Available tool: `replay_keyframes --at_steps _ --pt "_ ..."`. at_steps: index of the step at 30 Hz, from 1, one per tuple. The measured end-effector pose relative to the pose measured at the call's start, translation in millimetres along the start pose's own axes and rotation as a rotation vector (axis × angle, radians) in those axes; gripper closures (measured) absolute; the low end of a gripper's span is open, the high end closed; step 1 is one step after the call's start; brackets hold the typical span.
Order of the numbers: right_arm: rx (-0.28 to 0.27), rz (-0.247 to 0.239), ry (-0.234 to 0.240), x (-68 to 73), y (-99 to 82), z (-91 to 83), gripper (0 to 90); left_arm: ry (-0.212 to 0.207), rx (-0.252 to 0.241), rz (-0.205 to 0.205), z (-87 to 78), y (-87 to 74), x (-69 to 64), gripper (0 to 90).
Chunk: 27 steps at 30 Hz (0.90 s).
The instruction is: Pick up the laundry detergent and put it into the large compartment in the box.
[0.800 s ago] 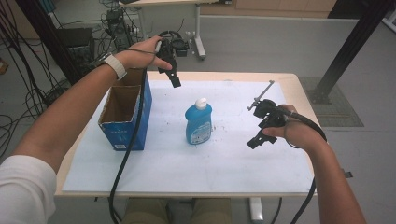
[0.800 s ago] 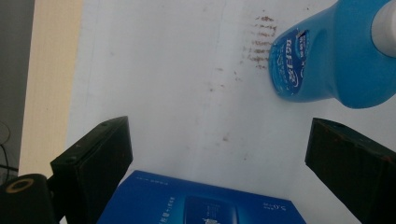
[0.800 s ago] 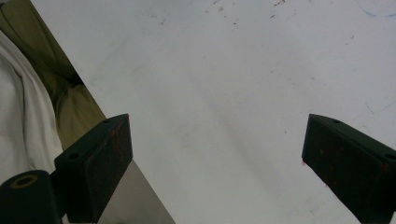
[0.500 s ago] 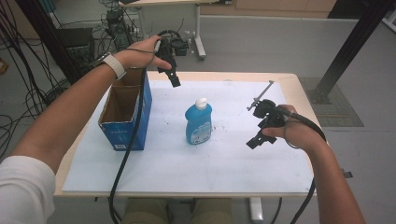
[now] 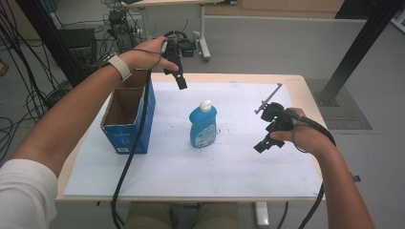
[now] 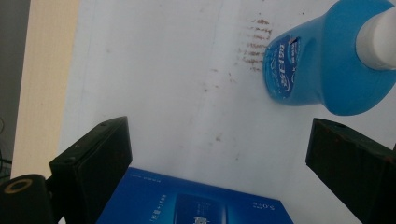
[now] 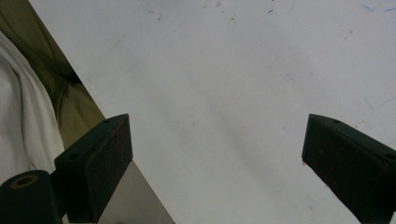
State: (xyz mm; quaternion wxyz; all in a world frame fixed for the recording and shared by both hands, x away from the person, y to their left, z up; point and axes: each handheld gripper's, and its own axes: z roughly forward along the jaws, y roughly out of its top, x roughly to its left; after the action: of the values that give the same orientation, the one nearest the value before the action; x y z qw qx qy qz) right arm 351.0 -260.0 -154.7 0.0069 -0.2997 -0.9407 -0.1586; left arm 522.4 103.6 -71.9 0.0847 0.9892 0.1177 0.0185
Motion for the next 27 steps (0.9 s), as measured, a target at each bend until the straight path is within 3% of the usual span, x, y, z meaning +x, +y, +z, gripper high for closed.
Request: replay_keyframes --at_steps 13,17,27 --pt "0.004 0.001 -0.004 1.3 1.7 -0.1 8.5 -0.019 0.026 -0.039 -5.3 2.1 1.8 9.5" --pt "0.007 -0.001 -0.005 1.1 2.1 1.2 8.5 -0.016 0.020 -0.079 -8.1 2.2 -0.9 9.9" --pt "0.012 0.011 -0.012 2.9 1.4 -0.2 8.5 -0.023 0.007 -0.134 -13.0 4.5 -8.2 8.2"
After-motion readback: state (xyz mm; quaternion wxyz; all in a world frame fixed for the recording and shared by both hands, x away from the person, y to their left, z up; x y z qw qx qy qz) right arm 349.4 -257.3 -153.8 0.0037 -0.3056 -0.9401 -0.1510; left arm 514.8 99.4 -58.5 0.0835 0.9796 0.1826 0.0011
